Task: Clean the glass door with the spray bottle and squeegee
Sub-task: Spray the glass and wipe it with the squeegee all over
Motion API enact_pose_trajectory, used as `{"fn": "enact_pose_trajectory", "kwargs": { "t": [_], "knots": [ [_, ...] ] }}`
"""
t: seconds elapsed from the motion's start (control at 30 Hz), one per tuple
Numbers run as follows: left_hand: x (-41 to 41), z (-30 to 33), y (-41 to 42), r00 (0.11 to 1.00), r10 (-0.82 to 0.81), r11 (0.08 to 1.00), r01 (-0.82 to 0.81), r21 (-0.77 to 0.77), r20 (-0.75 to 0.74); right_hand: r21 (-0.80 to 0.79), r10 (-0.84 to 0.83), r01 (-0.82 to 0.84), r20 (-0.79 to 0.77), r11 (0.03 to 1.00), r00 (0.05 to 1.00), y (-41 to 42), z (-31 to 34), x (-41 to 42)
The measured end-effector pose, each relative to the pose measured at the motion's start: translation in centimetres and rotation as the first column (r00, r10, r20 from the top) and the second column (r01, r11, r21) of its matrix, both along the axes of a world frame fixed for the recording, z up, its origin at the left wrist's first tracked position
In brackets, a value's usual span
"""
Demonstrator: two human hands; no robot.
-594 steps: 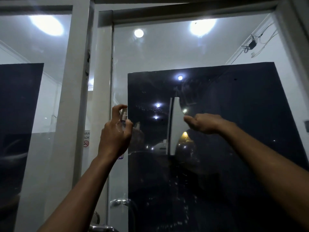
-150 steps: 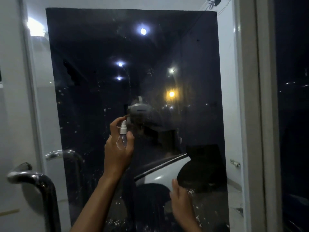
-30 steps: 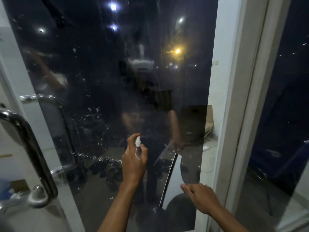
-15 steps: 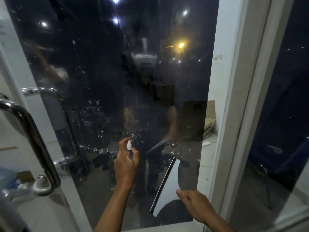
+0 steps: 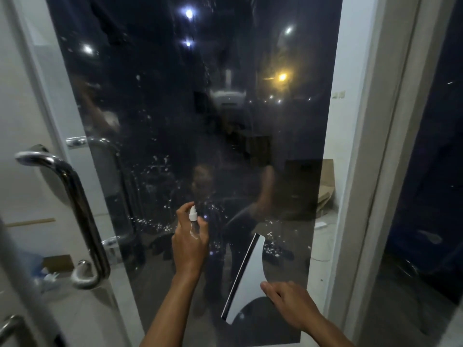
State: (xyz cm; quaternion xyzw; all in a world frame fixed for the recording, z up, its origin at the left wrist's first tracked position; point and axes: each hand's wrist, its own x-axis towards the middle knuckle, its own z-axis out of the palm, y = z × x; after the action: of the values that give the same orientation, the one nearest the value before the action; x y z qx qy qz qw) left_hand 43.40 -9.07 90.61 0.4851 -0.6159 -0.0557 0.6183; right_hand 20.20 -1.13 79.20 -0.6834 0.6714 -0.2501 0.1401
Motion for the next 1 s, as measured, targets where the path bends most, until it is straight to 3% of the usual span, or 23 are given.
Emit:
{"fn": "enact_pose_trajectory", "kwargs": {
  "t": [0.23,0.43,0.7,0.87,1.0],
  "knots": [
    [4.4,0.3,-0.3,1.000,0.017,1.000,-0.018,0.007,0.015,-0.002,0.167,-0.168,0.077,0.986,0.983,-2.3,1.7,5.6],
    [8.4,0.0,-0.9,0.997,0.081,0.996,-0.081,0.022,0.010,-0.027,0.226,-0.225,0.046,0.974,0.973,-3.3,1.6,10.1],
    [10.7,1.5,-2.7,0.996,0.039,0.997,-0.034,-0.072,0.081,-0.024,0.197,-0.197,0.014,0.980,0.980,-3.6,1.3,13.2],
    [12.3,1.9,-4.4,0.998,0.057,0.998,-0.058,0.004,0.026,0.011,0.180,-0.180,0.040,0.984,0.983,-4.0,1.7,14.1],
    [13.6,2.9,-5.1,1.000,0.014,0.999,-0.013,-0.047,0.007,0.022,0.138,-0.140,0.069,0.990,0.988,-5.0,1.8,14.8]
  ]
}}
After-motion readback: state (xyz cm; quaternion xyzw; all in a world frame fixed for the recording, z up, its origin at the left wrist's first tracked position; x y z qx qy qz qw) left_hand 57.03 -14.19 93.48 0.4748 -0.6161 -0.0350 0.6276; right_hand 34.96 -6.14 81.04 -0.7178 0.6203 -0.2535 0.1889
